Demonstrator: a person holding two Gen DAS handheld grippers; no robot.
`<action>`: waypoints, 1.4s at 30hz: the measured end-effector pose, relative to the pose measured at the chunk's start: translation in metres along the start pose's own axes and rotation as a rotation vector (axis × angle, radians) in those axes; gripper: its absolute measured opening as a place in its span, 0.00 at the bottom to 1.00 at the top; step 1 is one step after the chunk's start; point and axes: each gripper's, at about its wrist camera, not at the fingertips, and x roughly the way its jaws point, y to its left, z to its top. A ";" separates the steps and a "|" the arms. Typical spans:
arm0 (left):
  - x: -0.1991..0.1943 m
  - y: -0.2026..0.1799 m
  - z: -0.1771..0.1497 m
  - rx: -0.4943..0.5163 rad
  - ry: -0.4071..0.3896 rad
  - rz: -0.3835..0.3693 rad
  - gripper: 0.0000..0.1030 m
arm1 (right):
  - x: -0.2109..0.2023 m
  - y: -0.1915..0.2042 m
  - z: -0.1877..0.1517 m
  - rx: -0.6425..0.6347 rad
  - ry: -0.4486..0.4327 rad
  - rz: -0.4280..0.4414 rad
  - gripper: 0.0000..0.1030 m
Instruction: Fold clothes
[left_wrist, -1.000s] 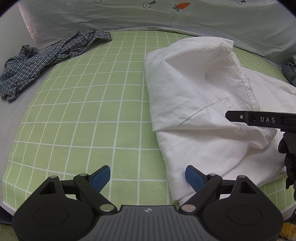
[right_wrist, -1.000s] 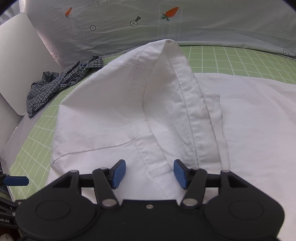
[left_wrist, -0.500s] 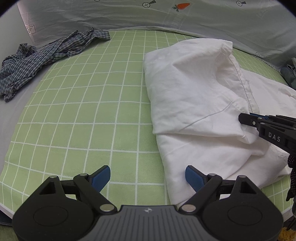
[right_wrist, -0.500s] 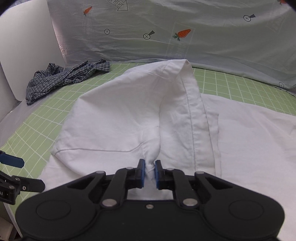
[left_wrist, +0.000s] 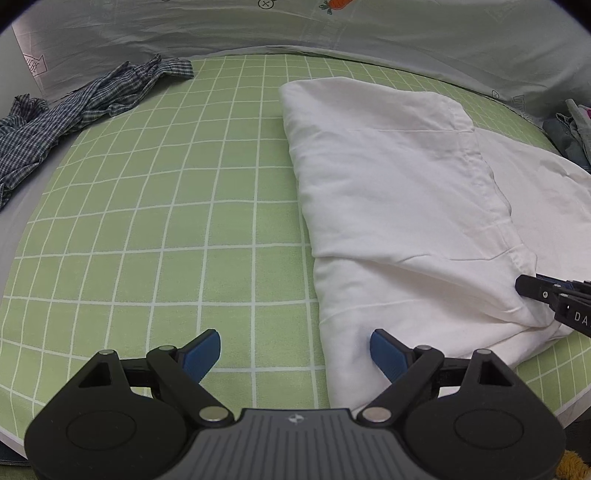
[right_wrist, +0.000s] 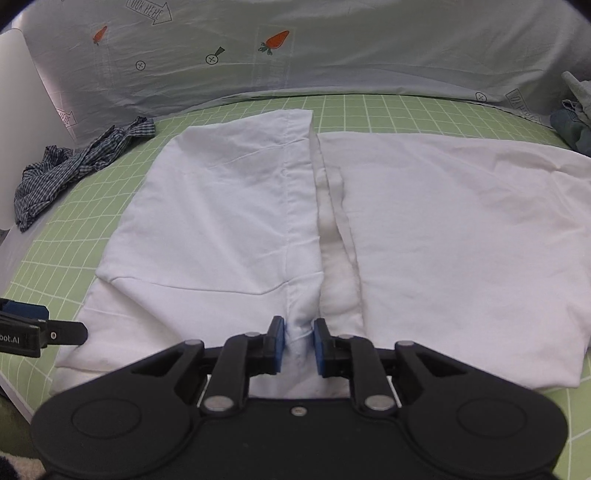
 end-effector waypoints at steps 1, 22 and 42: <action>0.000 0.000 0.000 -0.003 -0.001 0.002 0.86 | 0.000 0.000 0.000 -0.007 0.006 -0.007 0.23; 0.026 -0.147 0.055 0.183 -0.003 -0.089 0.87 | -0.078 -0.202 -0.029 0.590 -0.181 -0.337 1.00; 0.095 -0.184 0.120 0.095 0.145 0.120 0.95 | -0.018 -0.383 -0.002 0.758 -0.228 -0.437 1.00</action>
